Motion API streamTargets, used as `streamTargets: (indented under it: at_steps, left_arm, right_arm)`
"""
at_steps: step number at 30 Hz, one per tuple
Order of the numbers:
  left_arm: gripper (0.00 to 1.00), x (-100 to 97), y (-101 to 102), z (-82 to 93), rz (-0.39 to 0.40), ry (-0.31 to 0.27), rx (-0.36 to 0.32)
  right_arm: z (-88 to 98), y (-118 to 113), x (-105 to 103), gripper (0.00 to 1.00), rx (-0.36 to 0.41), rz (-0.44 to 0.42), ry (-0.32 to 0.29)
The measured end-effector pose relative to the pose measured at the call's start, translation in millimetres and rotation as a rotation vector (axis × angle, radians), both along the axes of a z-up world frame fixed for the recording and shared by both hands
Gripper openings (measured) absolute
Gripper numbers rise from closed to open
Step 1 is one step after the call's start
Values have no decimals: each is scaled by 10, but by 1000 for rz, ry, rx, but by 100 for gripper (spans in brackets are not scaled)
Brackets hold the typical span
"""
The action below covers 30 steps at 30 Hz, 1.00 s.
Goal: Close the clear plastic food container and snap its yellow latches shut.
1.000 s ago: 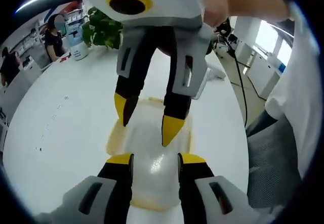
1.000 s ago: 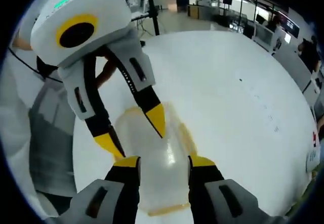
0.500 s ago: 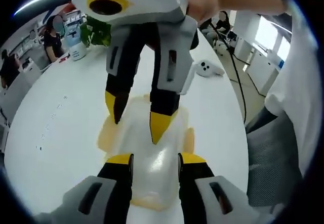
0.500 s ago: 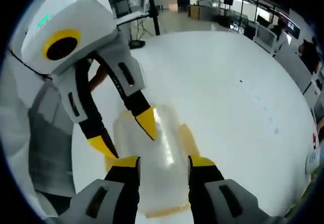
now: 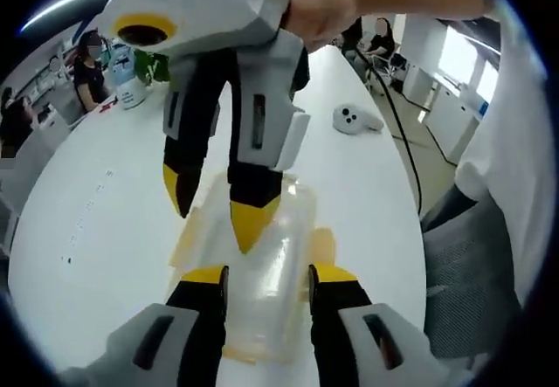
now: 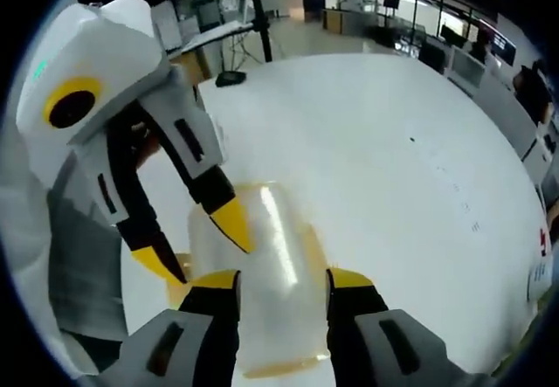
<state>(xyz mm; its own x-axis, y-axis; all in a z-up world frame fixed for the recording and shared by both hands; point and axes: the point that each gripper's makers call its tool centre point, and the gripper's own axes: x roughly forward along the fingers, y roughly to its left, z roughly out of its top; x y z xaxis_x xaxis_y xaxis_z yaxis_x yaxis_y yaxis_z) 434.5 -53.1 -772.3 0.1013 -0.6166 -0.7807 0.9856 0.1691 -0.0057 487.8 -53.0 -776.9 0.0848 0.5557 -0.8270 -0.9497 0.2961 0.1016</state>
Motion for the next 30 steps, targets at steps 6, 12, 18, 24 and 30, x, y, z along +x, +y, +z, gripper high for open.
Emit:
streamTargets:
  at_steps: [6, 12, 18, 24, 30]
  left_arm:
    - [38, -3, 15, -13, -1, -4, 10]
    - [39, -9, 26, -41, -4, -14, 24]
    - [39, -20, -6, -43, -3, -8, 21]
    - [40, -32, -8, -61, -12, -18, 34]
    - [41, -51, 4, -97, -19, -29, 44]
  right_arm:
    - [-6, 9, 18, 39, 6, -4, 7]
    - [-30, 14, 27, 40, 0, 5, 12]
    - [-55, 38, 25, 40, 2, 11, 29]
    - [-94, 29, 38, 40, -7, 13, 40]
    - [-115, 33, 47, 42, -14, 28, 43]
